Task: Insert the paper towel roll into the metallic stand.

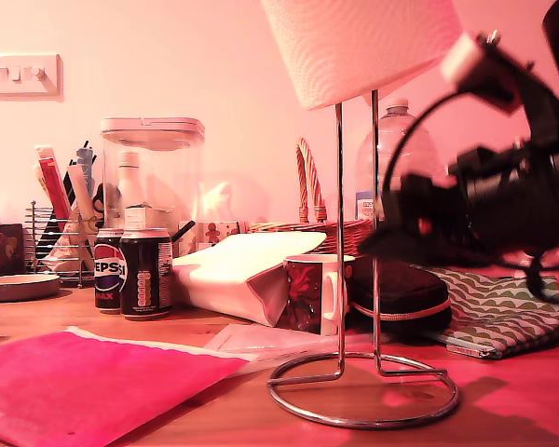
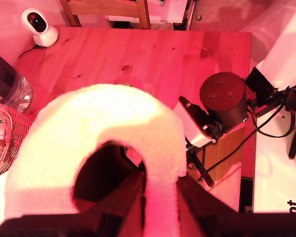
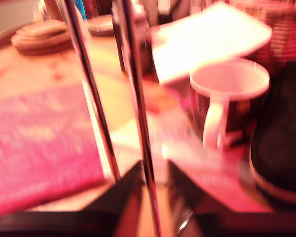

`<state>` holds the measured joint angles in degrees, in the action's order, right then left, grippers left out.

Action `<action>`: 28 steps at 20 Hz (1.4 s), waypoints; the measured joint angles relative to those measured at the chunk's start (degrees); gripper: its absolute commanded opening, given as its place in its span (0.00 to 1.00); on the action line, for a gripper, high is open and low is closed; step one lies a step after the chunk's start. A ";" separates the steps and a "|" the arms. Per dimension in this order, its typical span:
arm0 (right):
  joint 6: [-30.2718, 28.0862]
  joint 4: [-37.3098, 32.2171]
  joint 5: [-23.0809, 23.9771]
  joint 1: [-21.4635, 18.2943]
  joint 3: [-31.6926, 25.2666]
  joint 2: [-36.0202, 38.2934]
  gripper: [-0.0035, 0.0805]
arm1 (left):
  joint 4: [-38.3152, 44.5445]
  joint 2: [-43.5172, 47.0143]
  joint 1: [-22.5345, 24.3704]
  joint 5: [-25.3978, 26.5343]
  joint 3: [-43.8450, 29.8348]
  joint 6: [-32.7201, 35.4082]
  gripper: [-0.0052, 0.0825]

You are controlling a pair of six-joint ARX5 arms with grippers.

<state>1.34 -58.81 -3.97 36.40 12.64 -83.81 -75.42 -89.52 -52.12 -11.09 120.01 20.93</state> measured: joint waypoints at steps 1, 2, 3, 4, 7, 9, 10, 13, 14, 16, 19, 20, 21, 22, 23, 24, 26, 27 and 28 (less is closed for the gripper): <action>-0.17 -0.11 -0.66 0.07 0.00 -0.02 0.03 | 0.00 0.00 0.02 0.00 0.00 0.00 0.03; -0.13 -0.13 -0.94 0.11 0.00 -0.04 0.03 | 0.02 0.00 0.02 -0.02 0.00 0.00 0.03; -0.13 -0.13 -0.92 0.55 0.00 -0.04 0.03 | -0.02 0.00 0.02 -0.02 0.00 0.00 0.03; -0.13 -0.15 -0.28 1.27 0.00 -0.04 0.03 | -0.04 0.00 0.02 0.00 0.00 0.00 0.03; -0.11 -0.15 0.35 3.26 0.00 -0.04 0.03 | -0.72 0.04 0.02 0.20 0.00 0.02 0.03; -0.11 0.15 0.24 4.92 0.37 -0.13 0.03 | -1.75 0.00 -0.07 1.16 -0.04 0.02 0.03; -0.13 0.22 0.04 5.75 0.83 -0.35 0.03 | -2.19 0.00 -0.28 1.97 -0.17 0.00 0.03; -0.17 0.61 -0.13 7.28 1.64 -0.44 0.03 | -3.04 -2.08 -0.31 3.08 -1.60 -0.44 0.03; -0.17 1.01 -0.31 7.96 1.90 -0.46 0.03 | -3.30 -3.34 -0.31 3.13 -2.49 -0.90 0.03; -0.07 1.75 -0.59 9.57 2.27 -0.77 0.03 | -3.61 -5.18 -0.24 3.54 -3.48 -1.09 0.03; 0.07 3.41 -0.55 10.88 3.89 -0.85 0.03 | -4.46 -4.26 -0.24 4.59 -3.48 -1.11 0.03; 0.07 3.91 0.11 11.37 4.20 -0.87 0.03 | -4.52 -4.15 -0.24 4.81 -3.48 -1.11 0.03; 0.07 4.37 0.87 11.61 4.35 -0.85 0.04 | -4.52 -4.13 -0.22 5.09 -3.48 -1.11 0.03; 0.02 4.98 1.79 11.72 4.61 -0.85 0.07 | -4.50 -4.13 -0.22 5.25 -3.48 -1.11 0.03; 0.04 5.64 2.03 11.72 4.94 -0.85 0.12 | -4.50 -4.13 -0.24 5.68 -3.50 -1.11 0.03; 0.02 6.21 2.23 11.72 5.27 -0.85 0.19 | -4.48 -4.13 -0.24 6.10 -3.50 -1.11 0.03; 0.04 6.60 2.43 11.72 5.27 -0.85 0.26 | -4.37 -4.17 -0.24 6.73 -3.50 -1.11 0.03; 0.04 6.69 2.40 11.72 5.27 -0.85 0.26 | -4.37 -4.24 -0.26 7.06 -3.52 -1.09 0.03; -0.68 6.71 2.43 11.74 5.29 -0.85 0.26 | -4.33 -4.28 -0.28 7.45 -3.52 -1.09 0.03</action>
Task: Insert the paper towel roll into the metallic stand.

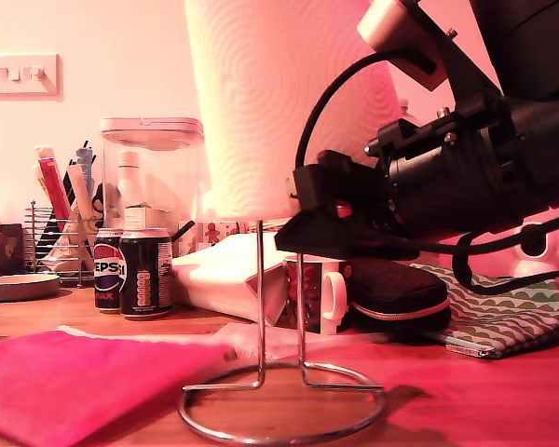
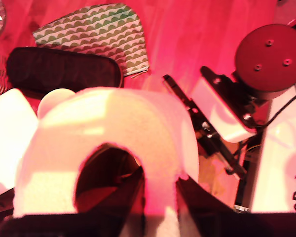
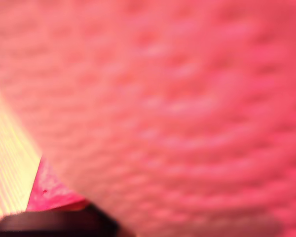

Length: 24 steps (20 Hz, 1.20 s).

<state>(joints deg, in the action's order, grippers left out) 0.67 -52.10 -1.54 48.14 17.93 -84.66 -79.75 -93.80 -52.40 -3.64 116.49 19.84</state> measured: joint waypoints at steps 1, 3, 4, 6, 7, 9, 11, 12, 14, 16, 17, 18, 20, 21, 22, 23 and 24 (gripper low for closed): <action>-0.57 0.17 0.00 0.00 0.07 0.00 0.26 | 0.02 -0.07 0.00 0.39 0.00 0.04 0.03; -0.74 0.26 0.00 0.00 0.17 0.00 0.27 | 0.02 -0.07 0.00 0.76 0.00 0.31 0.03; -0.76 0.24 0.00 0.00 0.17 0.00 0.28 | 0.00 -0.07 0.00 0.79 -0.02 0.33 0.03; -0.79 0.09 0.00 0.00 0.02 0.00 0.28 | 0.00 -0.07 0.00 0.85 -0.02 0.44 0.03; -0.79 -0.72 0.02 0.00 -0.50 0.00 0.28 | 0.02 -0.07 0.00 0.94 -0.04 0.46 0.03; -0.72 -3.78 0.26 0.15 -2.71 0.07 0.28 | 0.02 -0.09 0.00 1.01 -0.04 0.46 0.03; -0.33 -7.96 0.55 0.79 -5.57 0.17 0.28 | 0.24 -0.11 0.00 1.27 -0.04 0.50 0.03; 0.68 -9.53 0.66 1.07 -6.71 0.24 0.28 | 0.24 -0.11 0.00 1.31 -0.04 0.50 0.03; 0.79 -10.56 1.68 1.25 -7.82 0.55 0.28 | 0.24 -0.11 0.00 1.33 -0.04 0.50 0.03; 1.03 -10.91 2.10 1.51 -9.09 0.66 0.28 | 0.26 -0.11 0.00 1.38 -0.04 0.50 0.03; 1.03 -10.86 2.14 1.75 -9.94 0.66 0.28 | 0.24 -0.11 0.00 1.38 -0.04 0.50 0.03; 2.14 -10.93 2.38 1.90 -10.75 0.66 0.28 | 0.24 -0.11 0.00 1.40 -0.04 0.50 0.03; 3.39 -12.26 3.28 2.54 -11.85 0.66 0.28 | 0.24 -0.11 0.00 1.42 -0.04 0.52 0.03; 3.85 -12.81 3.50 2.97 -12.02 0.68 0.28 | 0.24 -0.11 0.00 1.42 -0.04 0.55 0.03; 4.90 -13.20 3.65 3.39 -12.17 0.70 0.28 | 0.24 -0.11 0.00 1.42 -0.04 0.52 0.03; 6.62 -13.81 3.67 4.09 -12.52 0.72 0.28 | 0.24 -0.11 0.00 1.42 -0.04 0.55 0.03; 7.45 -14.29 3.72 5.01 -13.25 0.85 0.27 | 0.24 -0.11 0.00 1.42 -0.04 0.55 0.03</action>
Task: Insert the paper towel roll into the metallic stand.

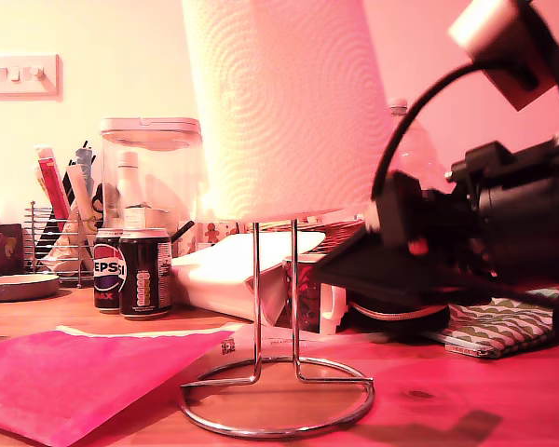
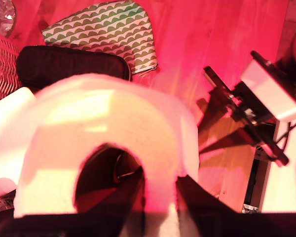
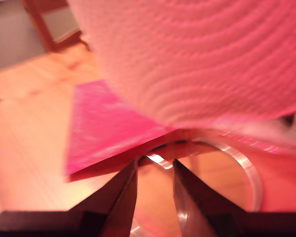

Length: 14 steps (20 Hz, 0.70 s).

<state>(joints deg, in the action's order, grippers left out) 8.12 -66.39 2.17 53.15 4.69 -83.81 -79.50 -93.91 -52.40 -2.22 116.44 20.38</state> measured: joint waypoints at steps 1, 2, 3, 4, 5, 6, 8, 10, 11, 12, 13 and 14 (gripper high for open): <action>0.57 -0.44 0.57 1.29 -0.81 0.07 0.27 | 0.00 0.00 0.00 0.00 0.00 0.00 0.03; 0.85 -0.72 1.53 2.93 -1.60 0.20 0.27 | 0.00 0.00 0.00 0.00 0.00 0.02 0.03; 0.85 -1.01 2.56 4.46 -2.16 0.57 0.27 | 0.00 0.00 0.00 0.02 0.00 0.02 0.03; 0.85 -1.16 3.82 6.10 -2.62 1.60 0.27 | 0.00 0.00 0.00 0.02 0.00 0.02 0.03; 0.85 -1.46 5.31 7.52 -2.95 2.97 0.27 | 0.00 0.00 0.00 0.02 0.00 0.02 0.03; 0.83 -1.64 6.86 8.68 -3.26 4.63 0.27 | 0.02 0.00 0.00 0.02 0.00 0.02 0.03; -0.57 -1.55 9.81 10.45 -3.74 8.17 0.27 | 0.02 0.00 0.00 0.09 0.00 0.04 0.03; -2.89 -0.17 11.80 11.30 -3.80 11.76 0.27 | 0.02 0.00 0.00 0.13 0.00 0.04 0.03; -4.24 0.96 12.41 11.47 -3.80 13.77 0.27 | 0.04 0.00 0.00 0.15 0.00 0.04 0.03; -4.83 2.25 13.00 11.47 -3.82 15.67 0.27 | 0.07 0.00 0.00 0.20 0.00 0.04 0.03; -5.66 3.91 13.44 11.45 -3.85 17.59 0.26 | 0.07 0.00 0.00 0.22 0.00 0.07 0.03; -6.19 5.44 13.73 11.45 -3.91 19.71 0.26 | 0.07 0.00 0.00 0.20 0.00 0.04 0.03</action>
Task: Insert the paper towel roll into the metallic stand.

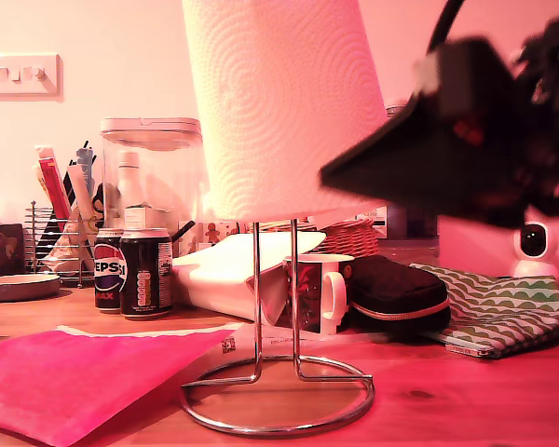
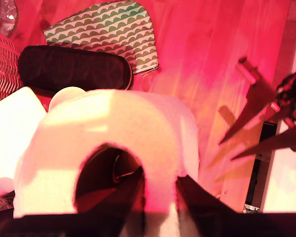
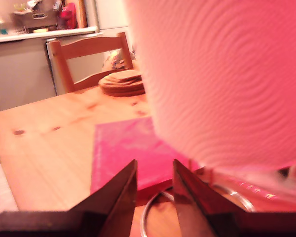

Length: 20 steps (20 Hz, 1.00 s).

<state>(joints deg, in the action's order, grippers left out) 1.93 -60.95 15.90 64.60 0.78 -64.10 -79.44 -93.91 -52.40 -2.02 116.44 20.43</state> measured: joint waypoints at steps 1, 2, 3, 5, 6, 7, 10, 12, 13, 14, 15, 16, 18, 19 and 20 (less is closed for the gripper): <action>-0.70 1.07 0.66 0.02 -0.07 2.16 0.26 | 0.00 0.00 0.00 0.00 0.00 0.00 0.03; -1.75 2.45 1.05 0.00 -0.07 4.57 0.26 | 0.02 0.00 0.00 0.02 0.00 0.00 0.03; -3.21 3.30 1.60 0.02 -0.09 7.08 0.25 | 0.00 0.00 0.00 0.02 0.00 0.00 0.03; -4.63 6.40 2.99 0.02 -0.02 12.70 0.23 | 0.00 0.00 0.00 0.02 0.00 0.00 0.03; -5.46 8.79 3.72 0.00 0.02 15.43 0.23 | 0.00 0.00 0.00 0.00 0.00 0.00 0.03; -6.32 11.76 4.02 0.00 0.20 18.27 0.23 | 0.00 0.00 0.00 0.02 0.00 0.00 0.03; -8.20 23.67 4.94 0.02 2.99 25.53 0.19 | 0.00 0.00 0.00 0.00 0.00 0.00 0.03; -9.53 33.68 6.97 0.00 7.93 28.92 0.07 | 0.00 0.00 0.00 -0.02 0.00 0.00 0.03; -10.01 38.73 8.15 0.00 10.93 30.18 0.03 | 0.00 0.00 0.00 -0.02 0.00 0.00 0.03; -10.71 43.08 9.20 0.00 13.51 31.10 0.03 | 0.02 0.00 0.00 -0.02 0.00 0.00 0.03; -10.91 46.27 10.60 -0.02 15.41 31.85 0.03 | 0.02 0.00 0.00 -0.02 0.00 -0.04 0.03; -10.99 48.44 12.07 -0.37 16.09 32.59 0.03 | 0.00 0.00 0.00 -0.02 0.00 -0.15 0.03; -11.02 52.89 13.22 -2.16 15.89 33.97 0.03 | 0.02 0.00 0.00 -0.02 0.00 -0.61 0.03; -11.02 54.71 12.94 -3.63 15.69 34.71 0.03 | 0.04 0.00 0.00 -0.02 0.00 -0.72 0.03; -10.80 56.46 12.28 -4.94 15.61 35.67 0.03 | 0.04 0.00 0.00 -0.02 0.00 -0.77 0.03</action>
<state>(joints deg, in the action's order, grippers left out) -8.86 -4.49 28.18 59.66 16.38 -28.42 -79.40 -93.91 -52.40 -2.04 116.44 19.66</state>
